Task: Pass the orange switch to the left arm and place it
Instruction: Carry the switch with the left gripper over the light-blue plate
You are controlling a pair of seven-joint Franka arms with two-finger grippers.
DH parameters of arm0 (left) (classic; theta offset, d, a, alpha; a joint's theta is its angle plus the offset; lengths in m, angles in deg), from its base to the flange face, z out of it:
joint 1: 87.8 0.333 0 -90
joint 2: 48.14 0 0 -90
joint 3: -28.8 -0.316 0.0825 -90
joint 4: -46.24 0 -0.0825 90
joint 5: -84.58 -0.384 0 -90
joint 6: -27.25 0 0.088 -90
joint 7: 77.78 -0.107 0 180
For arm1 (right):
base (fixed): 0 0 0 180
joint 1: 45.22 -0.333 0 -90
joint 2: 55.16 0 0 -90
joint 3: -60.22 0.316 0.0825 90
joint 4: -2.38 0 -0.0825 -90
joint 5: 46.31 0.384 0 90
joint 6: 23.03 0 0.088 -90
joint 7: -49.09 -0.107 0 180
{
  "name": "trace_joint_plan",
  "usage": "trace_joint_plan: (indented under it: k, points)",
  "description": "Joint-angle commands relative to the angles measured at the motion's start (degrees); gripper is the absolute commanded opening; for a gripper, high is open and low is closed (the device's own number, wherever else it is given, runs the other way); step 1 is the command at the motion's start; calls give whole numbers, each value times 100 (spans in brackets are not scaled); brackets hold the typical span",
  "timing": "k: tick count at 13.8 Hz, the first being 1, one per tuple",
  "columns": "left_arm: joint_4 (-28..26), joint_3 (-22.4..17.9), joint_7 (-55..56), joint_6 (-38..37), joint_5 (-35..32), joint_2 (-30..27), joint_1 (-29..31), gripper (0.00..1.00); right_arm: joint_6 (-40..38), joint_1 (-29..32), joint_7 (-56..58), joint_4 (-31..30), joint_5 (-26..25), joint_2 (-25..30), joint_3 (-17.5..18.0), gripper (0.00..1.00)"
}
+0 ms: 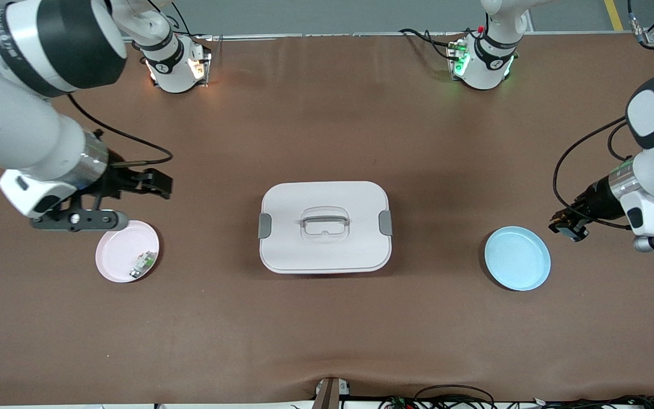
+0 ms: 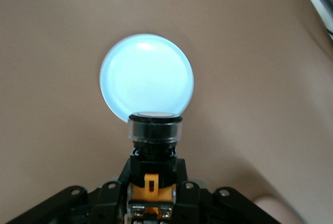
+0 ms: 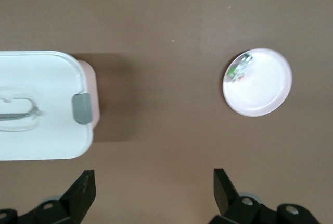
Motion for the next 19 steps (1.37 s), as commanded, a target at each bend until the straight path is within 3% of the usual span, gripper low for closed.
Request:
trace_joint_plan:
  k: [1, 5, 11, 16, 19]
  points:
    - [21, 59, 595, 358, -334, 329, 45, 0, -13, 483, 580, -129, -131, 136, 97, 100]
    - [-478, -28, 1159, 1332, -291, 453, 89, 0, 83, 747, 581, -408, -429, 284, 106, 100]
    - [-1279, -161, 1579, 2441, -264, 593, 72, 0, 1435, 1379, 950, -2324, -307, 1198, 123, 100]
    - [-1227, -231, 2837, 2838, -344, 1120, -173, 0, 1692, 1775, 976, -2687, -307, 1331, 123, 100]
    - [-1052, -765, 3302, 2891, -659, 1375, -752, 0, 1814, 2030, 985, -2871, -97, 1366, 114, 100]
